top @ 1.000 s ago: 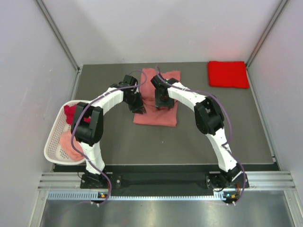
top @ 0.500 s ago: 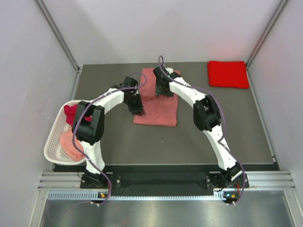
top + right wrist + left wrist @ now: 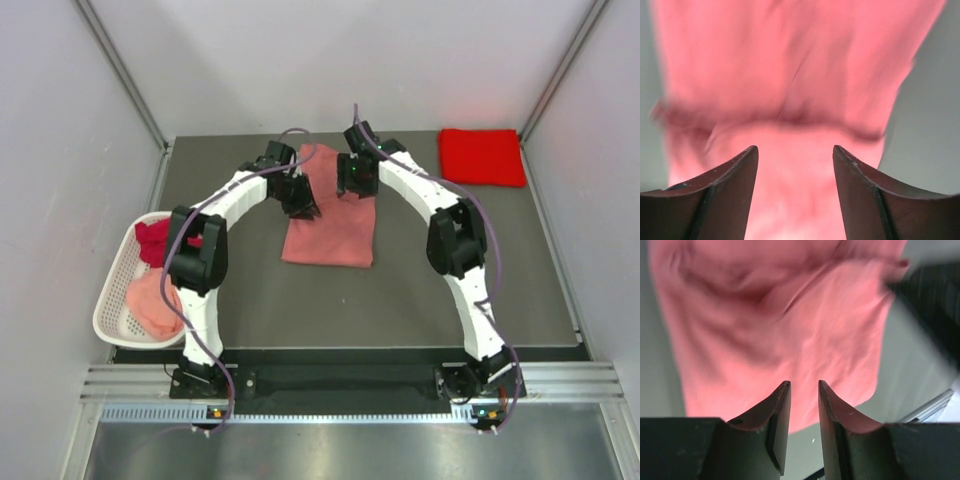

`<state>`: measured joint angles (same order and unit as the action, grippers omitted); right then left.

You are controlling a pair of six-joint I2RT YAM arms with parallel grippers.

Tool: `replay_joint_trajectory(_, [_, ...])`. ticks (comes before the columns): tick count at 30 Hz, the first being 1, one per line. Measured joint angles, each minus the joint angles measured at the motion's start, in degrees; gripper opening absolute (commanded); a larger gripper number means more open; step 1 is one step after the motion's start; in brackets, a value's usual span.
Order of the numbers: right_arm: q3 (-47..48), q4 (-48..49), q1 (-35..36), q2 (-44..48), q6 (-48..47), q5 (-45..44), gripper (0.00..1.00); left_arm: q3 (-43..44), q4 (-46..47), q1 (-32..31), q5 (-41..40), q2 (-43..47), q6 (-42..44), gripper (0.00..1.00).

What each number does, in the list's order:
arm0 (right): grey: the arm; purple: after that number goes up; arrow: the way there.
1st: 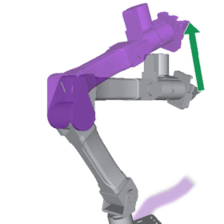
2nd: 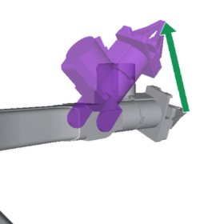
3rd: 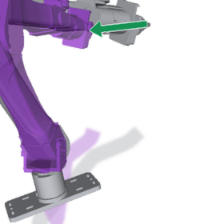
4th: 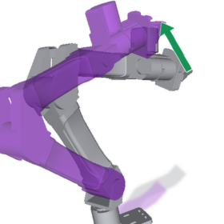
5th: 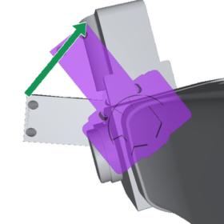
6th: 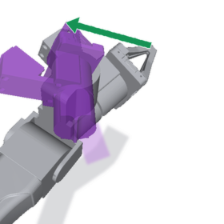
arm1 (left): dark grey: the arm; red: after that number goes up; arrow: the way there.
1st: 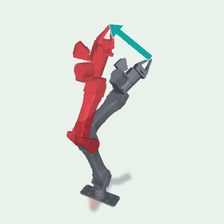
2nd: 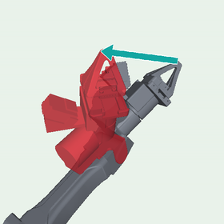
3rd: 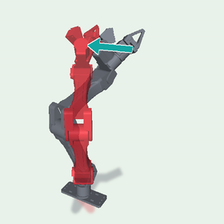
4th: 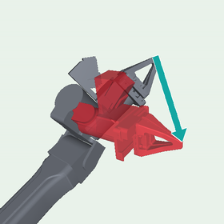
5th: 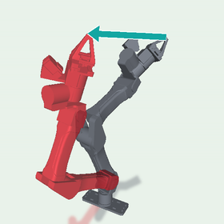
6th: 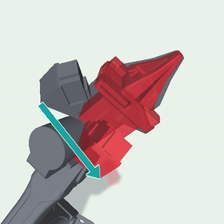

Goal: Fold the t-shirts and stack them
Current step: Fold the tshirt

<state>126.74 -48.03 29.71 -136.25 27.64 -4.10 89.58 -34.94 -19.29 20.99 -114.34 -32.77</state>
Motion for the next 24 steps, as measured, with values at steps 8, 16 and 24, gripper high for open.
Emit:
replay_joint_trajectory(8, [-22.84, 0.72, 0.11, 18.67, -2.27, 17.73, 0.31, 11.82, 0.13, 1.22, 4.81, -13.55, 1.73, 0.31])
replay_joint_trajectory(16, [-41.38, 8.79, 0.11, 23.08, -2.78, 35.26, 0.05, 15.85, -1.70, 2.47, 5.05, -17.14, 3.87, 0.31])
replay_joint_trajectory(24, [-48.59, 9.70, -0.59, 21.84, -4.31, 37.79, 0.04, 27.45, -3.13, 2.93, 4.02, -24.09, 7.98, 0.30])
